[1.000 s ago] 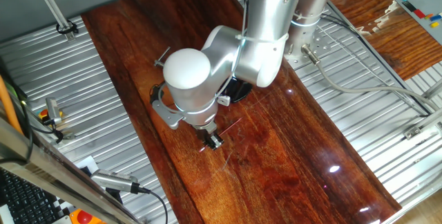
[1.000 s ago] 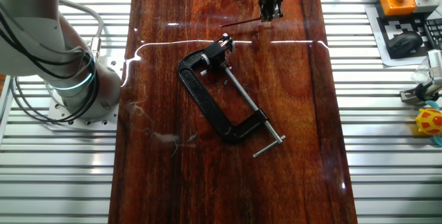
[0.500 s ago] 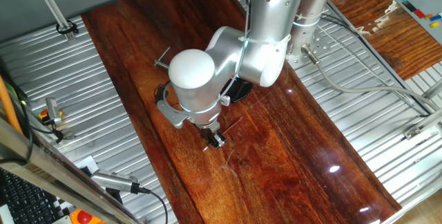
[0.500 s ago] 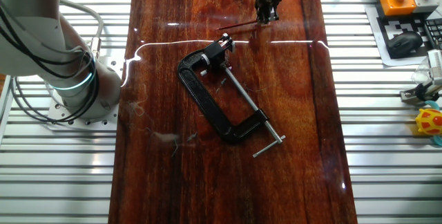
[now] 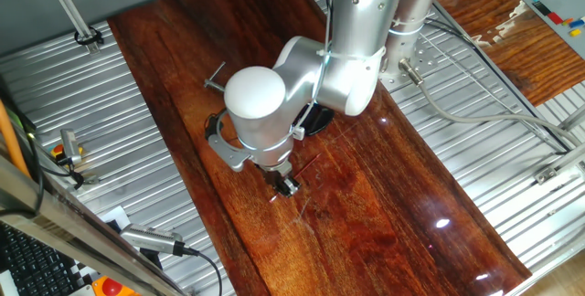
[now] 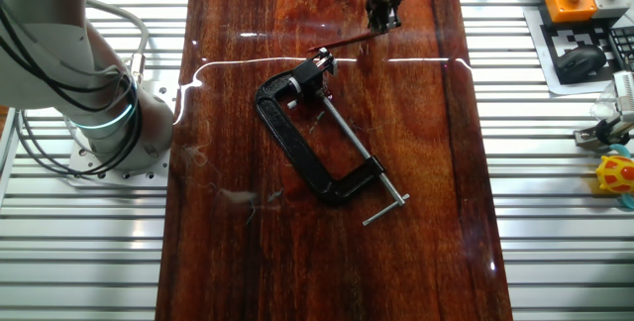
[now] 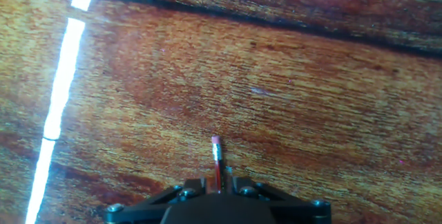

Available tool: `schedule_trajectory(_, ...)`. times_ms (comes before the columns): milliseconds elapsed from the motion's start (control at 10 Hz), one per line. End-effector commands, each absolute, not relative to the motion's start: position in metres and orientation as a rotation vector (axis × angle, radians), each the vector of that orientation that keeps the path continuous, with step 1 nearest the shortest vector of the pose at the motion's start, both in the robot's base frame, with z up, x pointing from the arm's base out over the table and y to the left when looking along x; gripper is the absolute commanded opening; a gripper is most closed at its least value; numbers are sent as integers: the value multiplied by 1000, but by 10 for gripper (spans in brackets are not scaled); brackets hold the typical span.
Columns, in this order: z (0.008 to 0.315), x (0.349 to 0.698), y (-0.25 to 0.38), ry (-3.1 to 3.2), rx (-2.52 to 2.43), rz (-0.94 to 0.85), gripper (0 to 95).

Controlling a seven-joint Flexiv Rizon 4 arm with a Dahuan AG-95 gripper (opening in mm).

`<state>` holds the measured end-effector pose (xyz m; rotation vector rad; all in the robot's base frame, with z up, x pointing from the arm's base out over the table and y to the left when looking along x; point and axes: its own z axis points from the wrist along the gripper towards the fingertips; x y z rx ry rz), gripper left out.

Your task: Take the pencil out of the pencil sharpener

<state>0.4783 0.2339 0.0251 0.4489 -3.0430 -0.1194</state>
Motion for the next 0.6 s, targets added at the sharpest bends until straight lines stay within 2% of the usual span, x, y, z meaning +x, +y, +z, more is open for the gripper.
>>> schedule_trajectory(100, 42, 483, 222, -3019, 573, -118, 0)
schedule_trajectory(300, 63, 488, 202, -2987, 717, -117, 0)
schedule_trajectory(600, 63, 488, 202, -2977, 777, -133, 0)
